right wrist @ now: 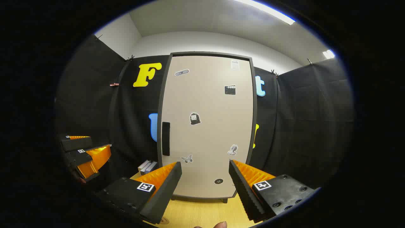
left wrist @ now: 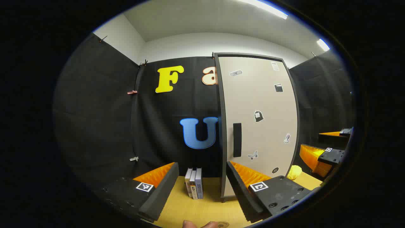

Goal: Open the cabinet door with the right hand, grasp the bottle in the cabinet with the left hand and place it on the coaster, then close the cabinet door with the right hand.

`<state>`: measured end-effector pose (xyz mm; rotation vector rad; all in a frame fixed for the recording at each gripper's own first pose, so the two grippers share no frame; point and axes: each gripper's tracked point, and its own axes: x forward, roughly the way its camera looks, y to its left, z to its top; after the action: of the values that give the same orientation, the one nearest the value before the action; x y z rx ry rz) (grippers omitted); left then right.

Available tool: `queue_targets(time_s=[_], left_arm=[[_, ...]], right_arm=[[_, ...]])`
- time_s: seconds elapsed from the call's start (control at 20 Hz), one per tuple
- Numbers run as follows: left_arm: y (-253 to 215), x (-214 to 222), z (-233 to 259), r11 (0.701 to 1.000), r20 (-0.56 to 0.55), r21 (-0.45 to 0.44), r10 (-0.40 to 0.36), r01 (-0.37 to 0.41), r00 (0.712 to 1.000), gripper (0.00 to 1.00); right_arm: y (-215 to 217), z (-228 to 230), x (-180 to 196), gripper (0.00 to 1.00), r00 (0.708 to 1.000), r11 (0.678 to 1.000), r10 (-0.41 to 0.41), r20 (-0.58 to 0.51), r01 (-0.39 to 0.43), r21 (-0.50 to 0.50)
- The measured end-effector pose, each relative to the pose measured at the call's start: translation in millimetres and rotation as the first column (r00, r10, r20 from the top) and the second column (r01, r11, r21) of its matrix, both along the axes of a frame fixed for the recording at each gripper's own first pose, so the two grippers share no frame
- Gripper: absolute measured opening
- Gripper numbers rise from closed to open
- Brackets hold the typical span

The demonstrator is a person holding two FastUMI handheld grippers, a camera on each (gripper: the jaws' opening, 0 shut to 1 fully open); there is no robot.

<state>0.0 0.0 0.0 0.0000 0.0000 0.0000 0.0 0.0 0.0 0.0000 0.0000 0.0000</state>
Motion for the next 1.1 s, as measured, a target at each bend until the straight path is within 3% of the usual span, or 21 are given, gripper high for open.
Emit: queue_targets(time_s=[1.1], left_arm=[[15, 13, -7, 1.0, 0.001, -0.027, 0.003, -0.003, 1.0, 0.95]], right_arm=[[21, 5, 18, 0.97, 0.999, 0.999, 0.031, 0.021, -0.032, 0.025]])
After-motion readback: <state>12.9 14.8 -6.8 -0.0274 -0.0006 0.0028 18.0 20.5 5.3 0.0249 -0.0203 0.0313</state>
